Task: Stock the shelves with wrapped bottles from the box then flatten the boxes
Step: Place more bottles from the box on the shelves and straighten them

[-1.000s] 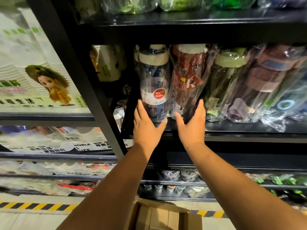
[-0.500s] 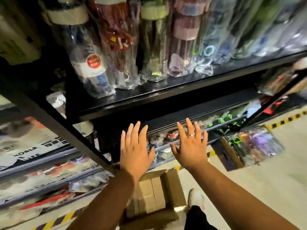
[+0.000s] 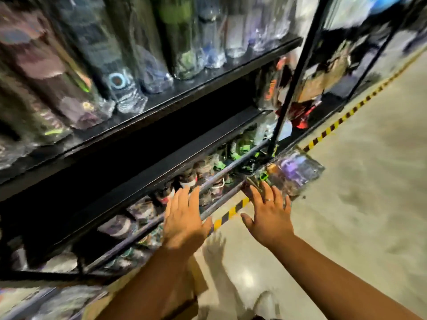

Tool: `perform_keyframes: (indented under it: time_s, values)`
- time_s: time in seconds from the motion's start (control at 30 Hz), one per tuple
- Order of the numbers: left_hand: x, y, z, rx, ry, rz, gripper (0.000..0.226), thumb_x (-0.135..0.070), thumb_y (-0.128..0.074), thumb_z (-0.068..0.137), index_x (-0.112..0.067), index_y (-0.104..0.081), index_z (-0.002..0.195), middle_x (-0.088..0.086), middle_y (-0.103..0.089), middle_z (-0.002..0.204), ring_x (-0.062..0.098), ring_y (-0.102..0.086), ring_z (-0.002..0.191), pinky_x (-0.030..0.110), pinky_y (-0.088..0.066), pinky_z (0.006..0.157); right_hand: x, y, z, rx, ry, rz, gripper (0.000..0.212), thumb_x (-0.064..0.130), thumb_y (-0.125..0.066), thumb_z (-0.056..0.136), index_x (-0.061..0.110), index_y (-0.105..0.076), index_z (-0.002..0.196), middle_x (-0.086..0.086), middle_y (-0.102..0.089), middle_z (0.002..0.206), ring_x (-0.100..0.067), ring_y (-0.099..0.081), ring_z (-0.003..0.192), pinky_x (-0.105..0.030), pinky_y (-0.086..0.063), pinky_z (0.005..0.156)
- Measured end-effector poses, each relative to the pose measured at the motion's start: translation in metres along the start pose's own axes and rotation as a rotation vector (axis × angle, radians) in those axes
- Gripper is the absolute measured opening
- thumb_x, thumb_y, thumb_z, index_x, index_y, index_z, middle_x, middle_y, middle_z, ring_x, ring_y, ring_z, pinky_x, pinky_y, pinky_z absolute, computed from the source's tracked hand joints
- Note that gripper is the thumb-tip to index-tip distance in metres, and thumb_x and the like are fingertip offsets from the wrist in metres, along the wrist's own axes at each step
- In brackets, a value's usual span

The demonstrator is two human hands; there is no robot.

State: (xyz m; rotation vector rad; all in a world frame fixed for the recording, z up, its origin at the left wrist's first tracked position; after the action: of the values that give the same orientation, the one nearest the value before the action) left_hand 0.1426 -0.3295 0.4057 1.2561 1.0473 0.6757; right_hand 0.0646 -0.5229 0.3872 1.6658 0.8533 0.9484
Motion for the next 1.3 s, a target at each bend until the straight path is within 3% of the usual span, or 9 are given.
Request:
perform_keyframes:
  time_s: [0.07,0.27,0.37,0.47,0.53,0.63,0.77,1.03,1.3]
  values:
    - [-0.058,-0.015,0.02,0.048,-0.055,-0.01,0.082,-0.056,-0.052,0.089,-0.022,-0.021,0.157,0.004,-0.021,0.164,0.026,-0.015,0.152,0.04,-0.009,0.125,-0.049,0.012,0.004,0.021,-0.04,-0.013,0.077,0.061,-0.043,0.093,0.029,-0.012,0.156,-0.006,-0.005,0.165,-0.031,-0.004,0.152,-0.054,-0.007,0.119]
    - [-0.192,-0.056,0.062,0.206,-0.237,-0.057,0.076,-0.055,-0.054,0.084,-0.025,-0.031,0.15,0.0,-0.036,0.153,0.023,-0.035,0.141,0.039,-0.03,0.116,-0.171,0.034,0.012,0.02,-0.216,0.029,0.072,0.055,-0.045,0.092,0.03,-0.021,0.154,-0.005,-0.025,0.16,-0.031,-0.021,0.146,-0.051,-0.019,0.116]
    - [-0.232,-0.081,0.083,0.284,-0.262,-0.094,0.075,-0.059,-0.047,0.082,-0.026,-0.034,0.148,-0.001,-0.043,0.143,0.024,-0.047,0.129,0.038,-0.041,0.104,-0.216,0.04,0.025,0.05,-0.269,0.017,0.066,0.052,-0.046,0.093,0.03,-0.025,0.152,-0.003,-0.04,0.15,-0.029,-0.034,0.138,-0.044,-0.028,0.11]
    - [-0.253,-0.098,0.106,0.249,-0.277,-0.124,0.09,-0.083,-0.017,0.082,-0.022,-0.046,0.142,0.005,-0.055,0.126,0.03,-0.06,0.109,0.037,-0.047,0.086,-0.247,0.046,0.044,0.084,-0.282,-0.01,0.061,0.052,-0.046,0.093,0.028,-0.033,0.147,-0.003,-0.046,0.145,-0.03,-0.04,0.132,-0.041,-0.033,0.106]
    - [-0.27,-0.111,0.133,0.186,-0.311,-0.104,0.085,-0.08,-0.021,0.087,-0.018,-0.056,0.133,0.008,-0.063,0.114,0.032,-0.065,0.097,0.038,-0.053,0.077,-0.268,0.048,0.071,0.105,-0.278,-0.032,0.059,0.051,-0.048,0.092,0.028,-0.037,0.145,-0.004,-0.047,0.144,-0.03,-0.041,0.131,-0.041,-0.034,0.105]
    - [-0.292,-0.139,0.178,0.356,-0.279,0.007,0.073,-0.056,-0.057,0.088,-0.022,-0.036,0.149,0.006,-0.05,0.138,0.029,-0.054,0.121,0.037,-0.046,0.094,-0.294,0.047,0.121,0.139,-0.258,-0.065,0.059,0.051,-0.049,0.091,0.027,-0.039,0.144,-0.005,-0.046,0.144,-0.031,-0.04,0.131,-0.044,-0.033,0.107]
    - [-0.307,-0.191,0.246,0.509,-0.239,0.052,0.083,-0.053,-0.055,0.092,-0.02,-0.015,0.157,0.008,-0.027,0.156,0.031,-0.034,0.139,0.041,-0.032,0.11,-0.319,0.03,0.194,0.207,-0.234,-0.113,0.059,0.051,-0.048,0.092,0.026,-0.038,0.144,-0.006,-0.043,0.146,-0.032,-0.04,0.131,-0.044,-0.032,0.108]
    - [-0.314,-0.3,0.341,0.596,-0.188,0.202,0.077,-0.052,-0.057,0.089,-0.018,-0.025,0.151,0.01,-0.038,0.146,0.031,-0.045,0.128,0.04,-0.041,0.102,-0.371,-0.041,0.315,0.38,-0.229,-0.043,0.061,0.051,-0.049,0.092,0.021,-0.037,0.143,-0.012,-0.043,0.142,-0.037,-0.04,0.127,-0.043,-0.036,0.101]
    - [-0.288,-0.456,0.36,0.716,0.074,0.205,0.08,-0.054,-0.057,0.091,-0.017,-0.024,0.154,0.013,-0.038,0.148,0.035,-0.042,0.132,0.042,-0.044,0.099,-0.441,-0.187,0.431,0.454,-0.296,0.088,0.083,0.056,-0.063,0.085,0.017,-0.027,0.149,-0.018,-0.034,0.15,-0.042,-0.037,0.132,-0.048,-0.041,0.1]
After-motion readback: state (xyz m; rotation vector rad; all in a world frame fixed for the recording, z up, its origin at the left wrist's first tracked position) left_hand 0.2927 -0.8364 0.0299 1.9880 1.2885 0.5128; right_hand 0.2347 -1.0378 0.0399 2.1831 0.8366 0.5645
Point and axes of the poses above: each hand's wrist, its own z-axis towards the middle knuckle, its own y-axis out of the back of the hand, x = y × z, the point moved 7 cm from there along z, towards the middle knuckle
